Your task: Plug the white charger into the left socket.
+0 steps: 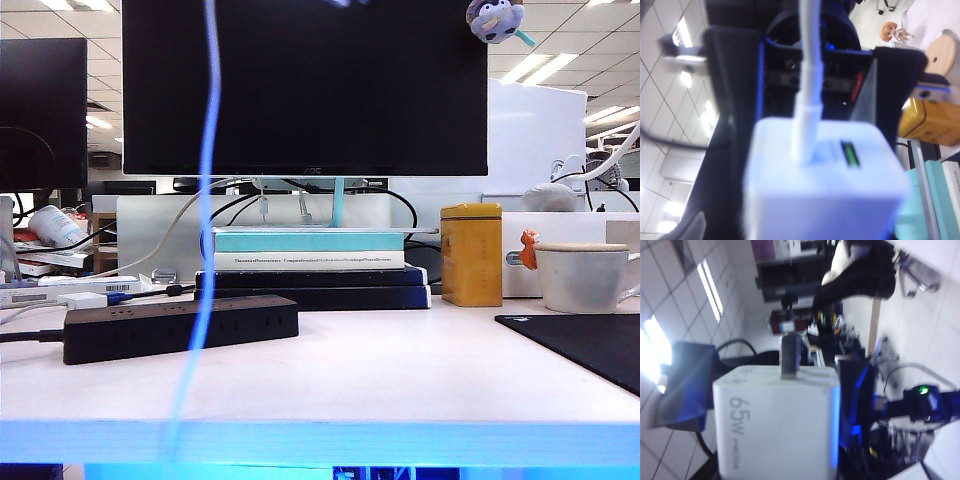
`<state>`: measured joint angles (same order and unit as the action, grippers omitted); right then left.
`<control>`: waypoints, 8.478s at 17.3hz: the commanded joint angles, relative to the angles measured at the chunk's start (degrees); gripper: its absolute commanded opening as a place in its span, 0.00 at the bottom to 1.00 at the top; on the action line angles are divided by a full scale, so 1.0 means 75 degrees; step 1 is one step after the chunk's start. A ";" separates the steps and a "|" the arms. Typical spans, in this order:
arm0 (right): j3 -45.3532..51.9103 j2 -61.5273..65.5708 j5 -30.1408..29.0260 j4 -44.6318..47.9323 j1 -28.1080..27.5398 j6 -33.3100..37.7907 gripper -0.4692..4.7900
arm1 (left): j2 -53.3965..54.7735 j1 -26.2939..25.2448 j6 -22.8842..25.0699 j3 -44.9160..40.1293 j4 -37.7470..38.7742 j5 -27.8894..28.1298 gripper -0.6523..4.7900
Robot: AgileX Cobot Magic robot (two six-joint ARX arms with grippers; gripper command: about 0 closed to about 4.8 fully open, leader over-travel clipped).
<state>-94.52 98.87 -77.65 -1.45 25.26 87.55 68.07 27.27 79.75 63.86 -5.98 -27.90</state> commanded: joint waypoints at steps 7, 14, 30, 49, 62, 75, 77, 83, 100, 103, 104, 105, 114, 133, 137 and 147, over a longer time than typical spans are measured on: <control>-0.0055 -0.0085 0.0082 0.0691 0.0067 0.0472 0.25 | -0.0012 0.0006 -0.0035 0.0047 0.0050 -0.0087 0.66; -0.0055 -0.0085 -0.0090 0.2060 0.0067 0.0472 0.89 | -0.0012 0.0006 -0.0679 0.0047 0.0023 -0.0198 0.37; -0.0055 -0.0079 0.0082 0.2250 -0.1023 -0.1157 0.88 | 0.0271 -0.2296 -0.7726 0.0047 0.1227 -0.3194 0.37; -0.0035 0.1247 0.1612 -0.1466 -0.0988 -1.1832 0.67 | 0.3652 -0.2390 -0.7638 -0.0376 0.0207 -0.4476 0.37; -0.0035 0.2337 0.2334 -0.1311 -0.0149 -1.5326 0.67 | 0.4750 -0.2381 -0.8950 -0.2369 -0.4089 -0.4057 0.37; -0.0038 0.2981 0.2186 -0.0962 -0.0047 -1.5268 0.67 | 0.5482 -0.2387 -0.9008 -0.2369 -0.5158 -0.3963 0.37; -0.0038 0.2990 0.2296 -0.0968 0.0070 -1.5247 0.67 | 0.5482 -0.2387 -0.8883 -0.2369 -0.5155 -0.3876 0.37; -0.0038 0.3013 0.2824 -0.0918 0.0303 -1.5247 0.67 | 0.5680 -0.2381 -0.8877 -0.2369 -0.5167 -0.3856 0.37; -0.0038 0.3010 0.3348 -0.1381 0.0306 -1.5244 0.58 | 0.5837 -0.2328 -0.8888 -0.2369 -0.4803 -0.4191 0.37; -0.0038 0.3013 0.3357 -0.1547 0.0309 -1.5247 0.51 | 0.5837 -0.2323 -0.8859 -0.2369 -0.4692 -0.4051 0.37; -0.0038 0.3013 0.3360 -0.1545 0.0315 -1.5250 0.51 | 0.5837 -0.2323 -0.8842 -0.2369 -0.4718 -0.3821 0.37; -0.0038 0.3013 0.3369 -0.1521 0.0329 -1.5268 0.51 | 0.5837 -0.2323 -0.8798 -0.2369 -0.4762 -0.3640 0.37; -0.0038 0.3016 0.3995 -0.1693 0.0615 -1.5277 0.48 | 0.5837 -0.2320 -0.8189 -0.2387 -0.4252 -0.3136 0.37; -0.0038 0.3034 0.5677 -0.3570 0.1166 -1.6364 0.20 | 0.5829 -0.2273 -0.8169 -0.2465 -0.3896 -0.3107 0.36; -0.0038 0.3080 0.6003 -0.4030 0.1376 -1.6535 0.20 | 0.5829 -0.2273 -0.8172 -0.2465 -0.3829 -0.3110 0.36; -0.0038 0.3083 0.6330 -0.5158 0.1521 -1.6608 0.19 | 0.5826 -0.2116 -0.8145 -0.2465 -0.3666 -0.2973 0.36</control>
<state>-96.99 119.79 -29.80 -25.06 35.73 -36.88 111.20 10.66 20.60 45.76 -37.89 -52.53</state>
